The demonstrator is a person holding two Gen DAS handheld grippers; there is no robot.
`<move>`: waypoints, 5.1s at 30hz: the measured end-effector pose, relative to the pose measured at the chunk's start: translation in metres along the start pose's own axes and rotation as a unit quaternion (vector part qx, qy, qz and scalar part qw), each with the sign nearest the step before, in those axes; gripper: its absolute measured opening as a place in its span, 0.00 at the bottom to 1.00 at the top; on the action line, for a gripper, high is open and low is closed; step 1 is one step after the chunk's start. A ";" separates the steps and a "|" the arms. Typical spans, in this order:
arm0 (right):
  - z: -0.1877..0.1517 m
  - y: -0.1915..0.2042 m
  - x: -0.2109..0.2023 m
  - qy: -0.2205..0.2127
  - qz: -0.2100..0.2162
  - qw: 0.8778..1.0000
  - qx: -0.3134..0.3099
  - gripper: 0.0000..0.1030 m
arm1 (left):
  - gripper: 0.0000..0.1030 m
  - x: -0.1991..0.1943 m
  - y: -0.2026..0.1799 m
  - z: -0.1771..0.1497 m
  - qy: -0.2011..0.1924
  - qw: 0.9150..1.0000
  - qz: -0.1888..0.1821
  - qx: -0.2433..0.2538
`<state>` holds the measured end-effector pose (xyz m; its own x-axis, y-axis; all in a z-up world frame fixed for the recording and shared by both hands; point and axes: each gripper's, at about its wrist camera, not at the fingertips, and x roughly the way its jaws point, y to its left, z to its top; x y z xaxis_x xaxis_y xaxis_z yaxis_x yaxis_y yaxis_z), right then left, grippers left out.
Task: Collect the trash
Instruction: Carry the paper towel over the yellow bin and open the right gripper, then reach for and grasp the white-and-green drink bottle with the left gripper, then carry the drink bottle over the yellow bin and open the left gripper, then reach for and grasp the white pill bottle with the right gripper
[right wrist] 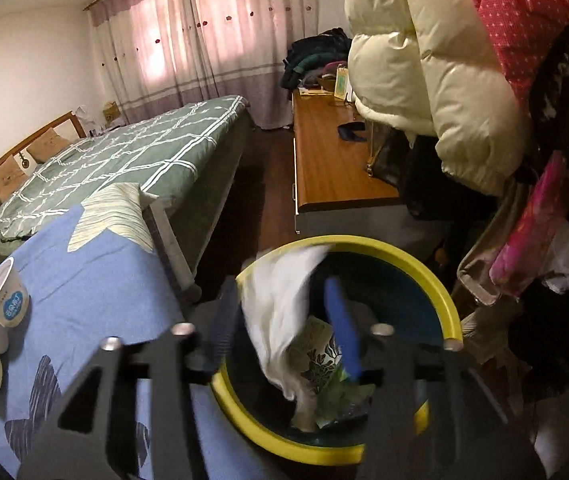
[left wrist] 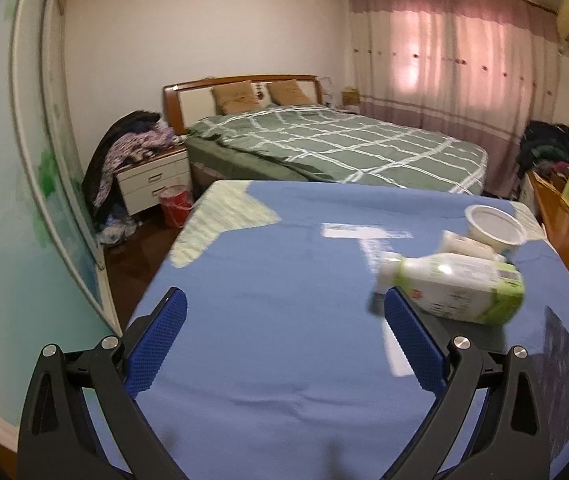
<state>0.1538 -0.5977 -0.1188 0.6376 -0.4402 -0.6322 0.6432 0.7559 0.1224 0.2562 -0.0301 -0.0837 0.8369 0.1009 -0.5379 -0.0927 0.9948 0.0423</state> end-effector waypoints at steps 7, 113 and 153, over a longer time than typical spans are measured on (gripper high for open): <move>0.001 0.005 -0.003 0.000 0.020 1.000 0.003 0.61 | 0.94 -0.007 -0.059 -0.002 0.019 0.999 -0.034 0.034; 0.003 -0.090 -0.043 -0.028 0.066 0.997 0.038 0.69 | 0.50 -0.112 -0.260 0.049 0.010 0.943 -0.290 0.165; -0.005 -0.043 -0.045 -0.005 0.092 0.996 -0.021 0.69 | 0.90 -0.052 -0.107 0.036 -0.018 0.988 -0.152 0.034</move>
<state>0.0951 -0.6083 -0.0993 0.7473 -0.2969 -0.5945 0.4974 0.8432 0.2040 0.2424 -0.1413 -0.0301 0.8398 -0.2029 -0.5036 0.2007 0.9779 -0.0593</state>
